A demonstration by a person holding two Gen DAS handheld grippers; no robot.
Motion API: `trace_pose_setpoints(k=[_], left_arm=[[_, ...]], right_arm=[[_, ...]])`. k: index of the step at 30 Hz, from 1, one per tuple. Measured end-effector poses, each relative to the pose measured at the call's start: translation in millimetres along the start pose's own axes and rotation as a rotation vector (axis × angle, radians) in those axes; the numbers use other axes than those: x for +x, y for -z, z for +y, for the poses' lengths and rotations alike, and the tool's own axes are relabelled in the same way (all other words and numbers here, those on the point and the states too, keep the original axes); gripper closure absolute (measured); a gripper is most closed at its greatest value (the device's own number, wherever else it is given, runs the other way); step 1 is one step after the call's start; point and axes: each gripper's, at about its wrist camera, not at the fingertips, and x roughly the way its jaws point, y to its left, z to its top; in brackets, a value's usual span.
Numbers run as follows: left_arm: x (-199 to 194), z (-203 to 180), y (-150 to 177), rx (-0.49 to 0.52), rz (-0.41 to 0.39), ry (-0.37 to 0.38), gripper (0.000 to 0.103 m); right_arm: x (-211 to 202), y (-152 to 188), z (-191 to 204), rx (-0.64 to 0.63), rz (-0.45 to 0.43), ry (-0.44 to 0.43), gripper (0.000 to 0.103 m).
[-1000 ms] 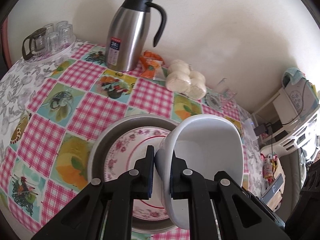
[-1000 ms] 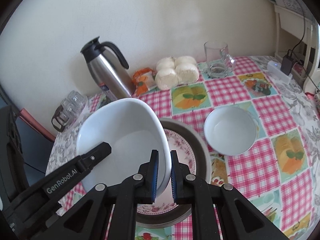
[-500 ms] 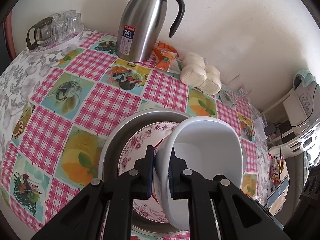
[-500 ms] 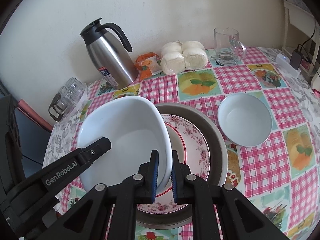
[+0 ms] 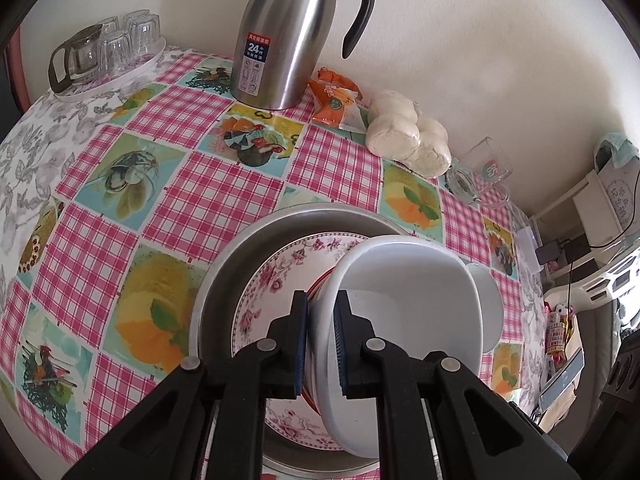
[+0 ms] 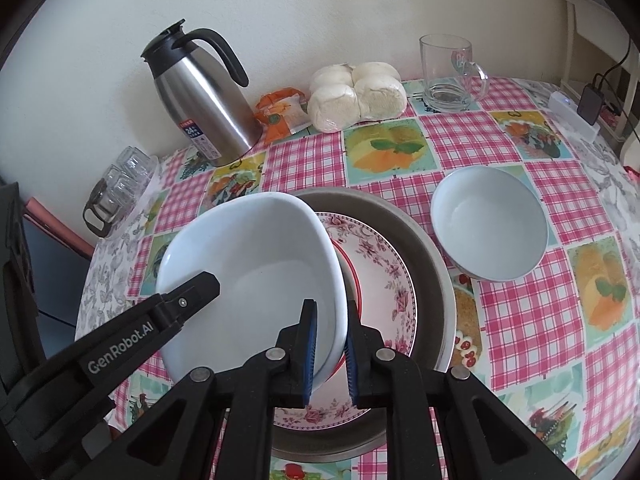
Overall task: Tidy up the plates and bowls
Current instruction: 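Lower the square bowl into the red-rimmed bowl with both tools, then open both tools to release the square bowl and pull back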
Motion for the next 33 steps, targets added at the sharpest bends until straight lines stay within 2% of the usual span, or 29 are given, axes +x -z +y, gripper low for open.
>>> trace_pose_setpoints(k=[2, 6, 26, 28, 29, 33], left_arm=[[0, 0, 0, -0.003, 0.004, 0.000, 0.092], [-1, 0, 0, -0.008, 0.006, 0.012, 0.084], [-27, -2, -3, 0.017, -0.058, 0.029, 0.082], [-33, -5, -4, 0.034, -0.070, 0.011, 0.071], [-37, -6, -4, 0.043, -0.082, -0.003, 0.061], [-50, -9, -6, 0.070, -0.116, -0.036, 0.051]], right_arm=[[0, 0, 0, 0.004, 0.006, 0.006, 0.087], [-2, -1, 0, 0.004, 0.005, 0.020, 0.084], [-27, -10, -2, 0.023, -0.049, 0.000, 0.084], [-33, -12, -2, 0.022, -0.068, 0.001, 0.077], [-37, -12, -1, 0.022, -0.079, 0.000, 0.072], [-49, -15, -2, 0.024, -0.116, 0.012, 0.061]])
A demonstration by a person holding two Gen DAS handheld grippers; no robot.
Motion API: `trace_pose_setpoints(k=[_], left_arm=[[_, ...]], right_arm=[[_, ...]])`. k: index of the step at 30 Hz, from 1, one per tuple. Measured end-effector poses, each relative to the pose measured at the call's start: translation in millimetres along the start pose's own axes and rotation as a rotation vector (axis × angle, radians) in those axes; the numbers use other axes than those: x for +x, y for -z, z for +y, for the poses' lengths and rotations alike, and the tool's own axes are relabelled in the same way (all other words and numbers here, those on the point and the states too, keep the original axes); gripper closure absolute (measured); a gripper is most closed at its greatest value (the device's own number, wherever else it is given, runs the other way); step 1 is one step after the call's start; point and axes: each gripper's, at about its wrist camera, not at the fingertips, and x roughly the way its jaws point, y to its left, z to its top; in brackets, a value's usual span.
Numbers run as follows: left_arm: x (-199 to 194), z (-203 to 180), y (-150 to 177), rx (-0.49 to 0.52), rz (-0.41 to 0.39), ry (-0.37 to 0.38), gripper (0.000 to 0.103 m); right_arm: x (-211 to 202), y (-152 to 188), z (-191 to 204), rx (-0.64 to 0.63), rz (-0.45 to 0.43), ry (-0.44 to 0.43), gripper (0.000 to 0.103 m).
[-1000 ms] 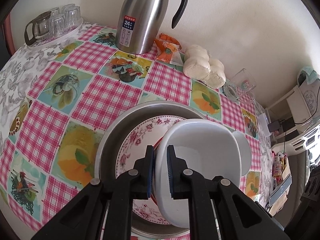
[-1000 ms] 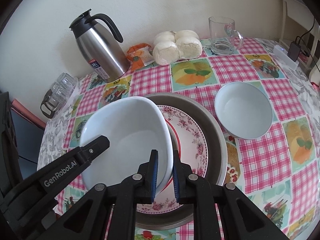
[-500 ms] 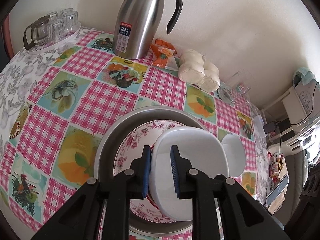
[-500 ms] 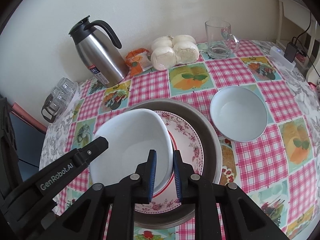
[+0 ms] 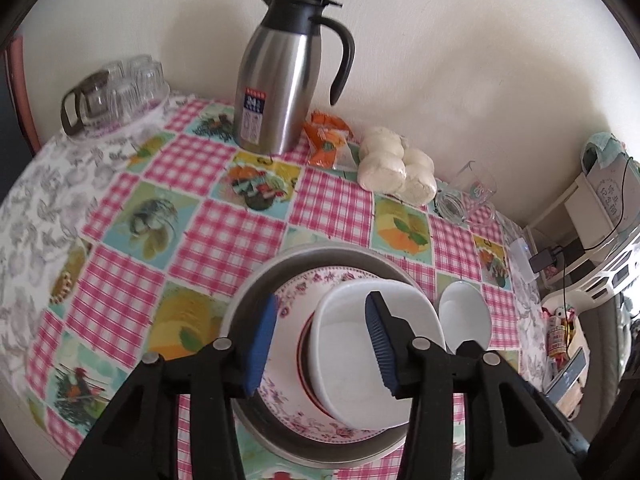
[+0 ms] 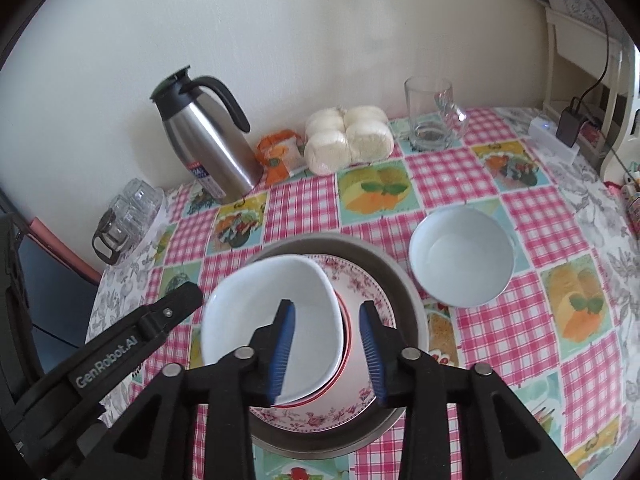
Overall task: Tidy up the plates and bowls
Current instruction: 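Open both tools to release the square bowl and pull back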
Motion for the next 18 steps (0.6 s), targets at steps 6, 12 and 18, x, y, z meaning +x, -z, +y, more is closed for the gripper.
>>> trace_pose_setpoints(k=[6, 12, 18], left_arm=[[-6, 1, -2, 0.030, -0.014, -0.075, 0.033], [-3, -1, 0, 0.062, -0.010, -0.124, 0.023], [-3, -6, 3, 0.092, -0.021, -0.146, 0.020]], right_arm=[[-13, -5, -5, 0.010, -0.045, 0.038, 0.036], [-12, -7, -12, 0.013, -0.045, 0.057, 0.027], [-6, -6, -15, 0.007, -0.030, 0.068, 0.017]])
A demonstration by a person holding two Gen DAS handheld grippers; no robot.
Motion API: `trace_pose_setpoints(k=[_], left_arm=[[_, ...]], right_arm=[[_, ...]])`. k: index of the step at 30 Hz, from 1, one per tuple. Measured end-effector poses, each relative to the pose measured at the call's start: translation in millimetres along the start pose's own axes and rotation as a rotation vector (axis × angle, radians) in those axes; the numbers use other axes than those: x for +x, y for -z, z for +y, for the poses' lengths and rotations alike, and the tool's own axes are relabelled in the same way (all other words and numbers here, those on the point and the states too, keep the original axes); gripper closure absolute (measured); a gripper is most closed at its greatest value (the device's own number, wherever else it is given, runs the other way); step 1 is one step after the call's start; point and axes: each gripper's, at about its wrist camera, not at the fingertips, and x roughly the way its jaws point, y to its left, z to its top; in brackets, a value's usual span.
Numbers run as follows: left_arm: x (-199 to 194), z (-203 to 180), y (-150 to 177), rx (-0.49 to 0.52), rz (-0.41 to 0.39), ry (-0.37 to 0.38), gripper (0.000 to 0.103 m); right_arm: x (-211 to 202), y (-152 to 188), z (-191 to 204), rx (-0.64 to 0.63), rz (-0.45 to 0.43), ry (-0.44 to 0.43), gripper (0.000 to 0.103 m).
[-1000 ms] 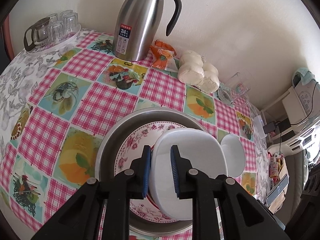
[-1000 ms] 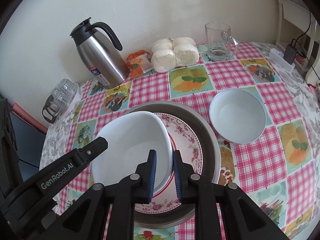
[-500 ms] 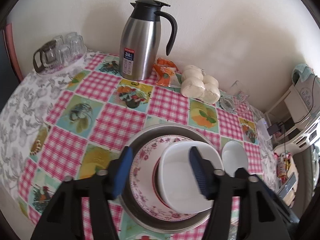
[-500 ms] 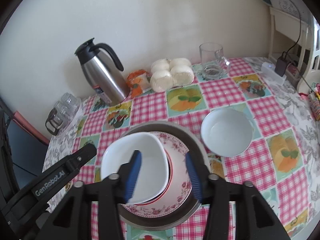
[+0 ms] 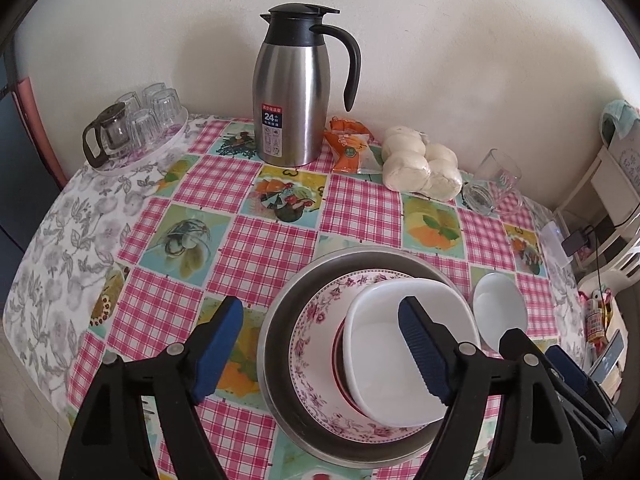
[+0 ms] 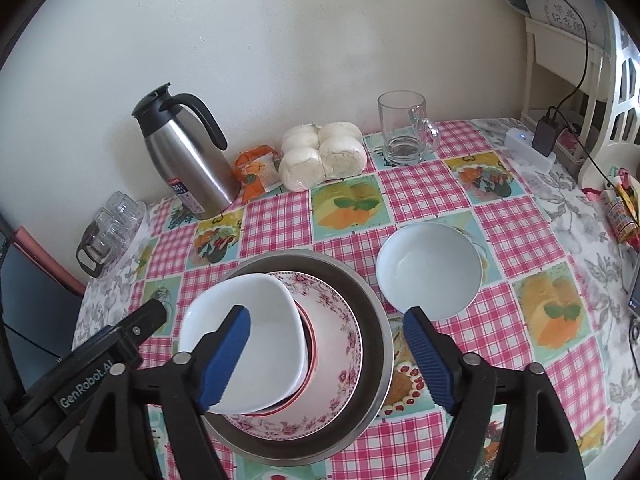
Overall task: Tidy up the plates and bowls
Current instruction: 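Open both tools to release the square bowl and pull back, then move both tools toward the round white bowl on the tablecloth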
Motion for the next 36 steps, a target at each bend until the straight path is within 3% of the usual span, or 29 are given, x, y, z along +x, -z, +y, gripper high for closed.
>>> trace_pose_setpoints(k=[7, 9, 19, 26, 31, 36], left_arm=[[-1, 7, 1, -0.016, -0.025, -0.045, 0.010], [-1, 8, 0, -0.017, -0.034, -0.067, 0.006], [0, 0, 2, 0.021, -0.037, -0.084, 0.006], [-2, -4, 2, 0.015, -0.042, -0.063, 0.006], [-6, -11, 2, -0.016, -0.048, 0.016, 0.006], [-8, -35, 6, 0.019, -0.047, 0.066, 0.006]], right_arm=[[2, 0, -1, -0.017, -0.010, 0.017, 0.000], [2, -1, -2, -0.016, -0.011, 0.009, 0.000], [1, -1, -4, -0.015, -0.012, -0.002, 0.000], [0, -4, -15, 0.008, -0.010, -0.006, 0.000], [-4, -8, -27, 0.035, -0.017, -0.011, 0.000], [-7, -12, -47, 0.079, -0.023, 0.001, 0.000]])
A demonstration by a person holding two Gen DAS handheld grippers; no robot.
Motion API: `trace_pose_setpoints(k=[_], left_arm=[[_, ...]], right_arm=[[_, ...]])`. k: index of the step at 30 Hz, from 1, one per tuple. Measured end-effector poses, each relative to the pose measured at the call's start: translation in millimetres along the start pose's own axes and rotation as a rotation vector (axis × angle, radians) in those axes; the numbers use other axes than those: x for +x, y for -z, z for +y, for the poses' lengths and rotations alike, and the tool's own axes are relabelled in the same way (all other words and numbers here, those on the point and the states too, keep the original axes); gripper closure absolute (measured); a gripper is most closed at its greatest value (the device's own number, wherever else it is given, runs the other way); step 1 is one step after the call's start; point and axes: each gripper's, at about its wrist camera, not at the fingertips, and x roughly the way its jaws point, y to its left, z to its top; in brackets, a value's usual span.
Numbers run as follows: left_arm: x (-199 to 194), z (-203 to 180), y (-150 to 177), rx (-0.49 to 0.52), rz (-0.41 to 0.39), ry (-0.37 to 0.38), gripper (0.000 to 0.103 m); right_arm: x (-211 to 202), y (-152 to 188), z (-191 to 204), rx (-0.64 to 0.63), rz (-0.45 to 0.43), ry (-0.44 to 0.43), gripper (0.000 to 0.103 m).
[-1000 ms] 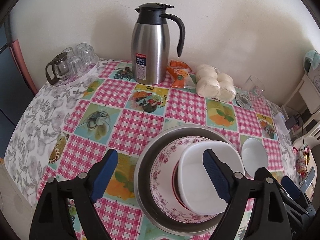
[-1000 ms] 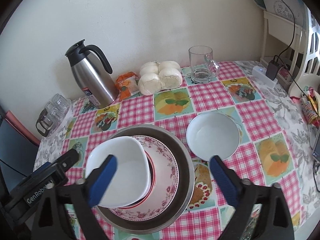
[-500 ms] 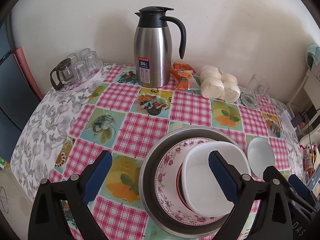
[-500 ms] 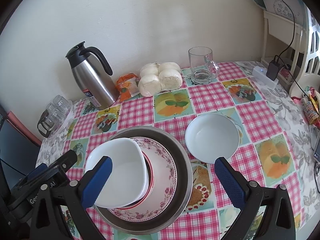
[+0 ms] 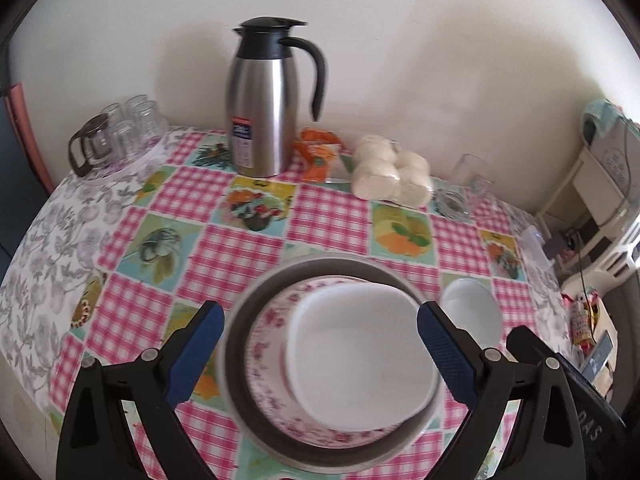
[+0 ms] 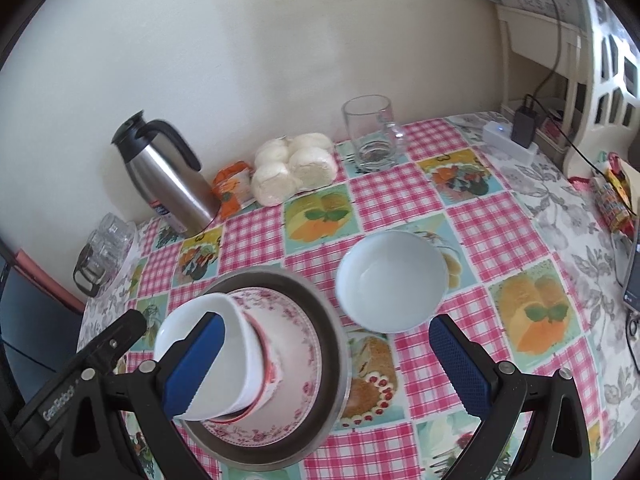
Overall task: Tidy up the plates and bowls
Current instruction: 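Move both tools toward the round white bowl on the tablecloth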
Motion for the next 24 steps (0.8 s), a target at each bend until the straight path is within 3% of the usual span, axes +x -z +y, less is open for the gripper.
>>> trace_pose_setpoints(k=[13, 24], left_arm=[[8, -64, 12, 0.108, 0.044, 0.102, 0.006], [26, -112, 20, 0.188, 0.078, 0.153, 0.006]], right_arm=[[-14, -15, -88, 0.169, -0.038, 0.080, 0.000], [-19, -17, -144, 0.223, -0.039, 0.147, 0.000]])
